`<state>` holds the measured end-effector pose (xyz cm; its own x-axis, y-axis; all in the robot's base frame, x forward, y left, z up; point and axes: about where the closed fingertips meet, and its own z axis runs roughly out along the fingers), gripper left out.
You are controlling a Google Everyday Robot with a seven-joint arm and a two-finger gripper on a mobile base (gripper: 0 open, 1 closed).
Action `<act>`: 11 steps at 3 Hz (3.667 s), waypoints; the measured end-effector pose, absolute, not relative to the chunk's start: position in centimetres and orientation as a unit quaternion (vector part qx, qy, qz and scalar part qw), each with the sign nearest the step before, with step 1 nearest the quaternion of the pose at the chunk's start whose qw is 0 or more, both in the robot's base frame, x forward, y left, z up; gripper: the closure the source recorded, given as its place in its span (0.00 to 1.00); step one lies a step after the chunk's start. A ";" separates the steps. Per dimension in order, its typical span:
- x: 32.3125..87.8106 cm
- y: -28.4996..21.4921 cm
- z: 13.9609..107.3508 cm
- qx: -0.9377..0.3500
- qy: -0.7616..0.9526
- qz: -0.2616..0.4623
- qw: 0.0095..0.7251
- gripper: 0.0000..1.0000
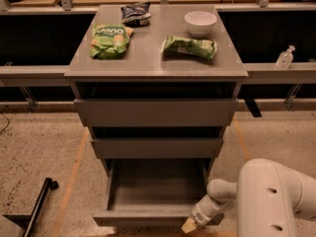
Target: Close bottom drawer
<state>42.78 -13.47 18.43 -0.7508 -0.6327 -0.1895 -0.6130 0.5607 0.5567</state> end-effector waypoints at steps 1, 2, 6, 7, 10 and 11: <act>46.0 -13.2 18.1 0.376 -0.882 -0.285 0.006 1.00; 46.0 -13.2 18.1 0.376 -0.882 -0.285 0.006 1.00; 52.9 -13.2 16.9 0.404 -0.894 -0.189 -0.029 1.00; 57.9 -12.5 17.1 0.427 -0.889 -0.153 -0.065 1.00; 63.3 -12.6 18.2 0.434 -0.884 -0.133 -0.112 0.75; 63.2 -12.5 18.1 0.434 -0.884 -0.134 -0.111 0.52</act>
Offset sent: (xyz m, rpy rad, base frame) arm 0.2040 0.0086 0.0083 -0.0582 -0.2765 0.0660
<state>63.18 -12.47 18.05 -0.5985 -0.7378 -0.3122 -0.7972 0.5870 0.1409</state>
